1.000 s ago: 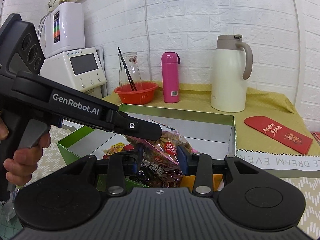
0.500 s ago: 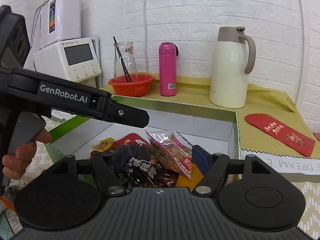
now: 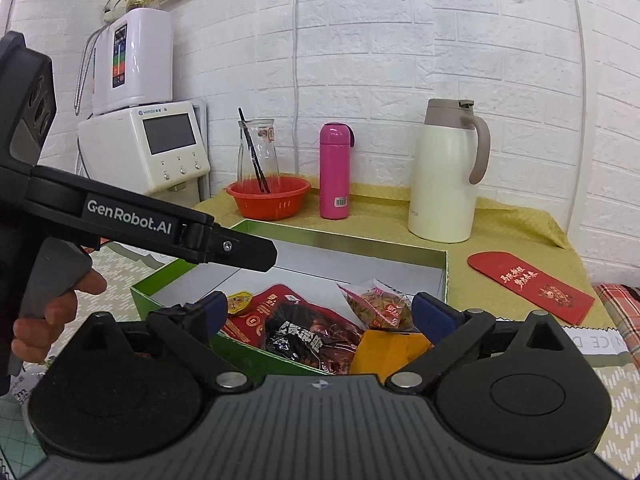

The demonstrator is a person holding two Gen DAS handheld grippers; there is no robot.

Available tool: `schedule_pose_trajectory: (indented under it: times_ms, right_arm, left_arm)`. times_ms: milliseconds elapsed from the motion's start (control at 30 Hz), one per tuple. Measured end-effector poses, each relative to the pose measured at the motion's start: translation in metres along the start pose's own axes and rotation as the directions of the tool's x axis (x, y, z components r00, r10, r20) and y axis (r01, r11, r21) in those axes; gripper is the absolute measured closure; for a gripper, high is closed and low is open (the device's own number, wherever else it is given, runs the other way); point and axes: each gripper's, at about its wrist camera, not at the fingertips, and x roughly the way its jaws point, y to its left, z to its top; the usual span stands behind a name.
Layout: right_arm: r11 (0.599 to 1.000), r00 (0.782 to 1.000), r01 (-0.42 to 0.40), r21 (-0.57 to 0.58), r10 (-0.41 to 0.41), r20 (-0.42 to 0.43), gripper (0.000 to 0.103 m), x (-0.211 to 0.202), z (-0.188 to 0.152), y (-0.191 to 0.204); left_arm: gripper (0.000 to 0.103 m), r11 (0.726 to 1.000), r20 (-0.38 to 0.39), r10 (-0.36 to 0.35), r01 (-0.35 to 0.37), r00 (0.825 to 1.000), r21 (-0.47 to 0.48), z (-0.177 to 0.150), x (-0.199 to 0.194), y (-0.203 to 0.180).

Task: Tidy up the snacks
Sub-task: 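Carry the pink-striped cookie bag into the green box and open the right gripper, then grasp the red-labelled jerky packet with the right gripper while the left grasps the raisin cracker packet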

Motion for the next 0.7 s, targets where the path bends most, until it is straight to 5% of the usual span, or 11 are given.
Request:
schedule_pose_trajectory:
  times_ms: [100, 300, 700]
  right_arm:
    - [1.000, 1.000, 0.005, -0.022, -0.005, 0.015, 0.000, -0.023, 0.001, 0.007]
    - [0.999, 1.000, 0.001, -0.046, 0.000, 0.014, 0.000, -0.064, -0.017, 0.010]
    - [1.000, 0.990, 0.007, 0.010, -0.006, -0.139, 0.000, -0.083, -0.079, 0.009]
  left_arm:
    - [0.014, 1.000, 0.021, -0.004, 0.004, 1.000, 0.001, -0.005, -0.022, -0.005]
    - [0.014, 0.998, 0.027, -0.061, 0.061, 0.998, -0.027, -0.028, -0.067, -0.012]
    - [0.014, 0.994, -0.064, -0.086, 0.082, 0.994, -0.072, -0.121, -0.114, -0.010]
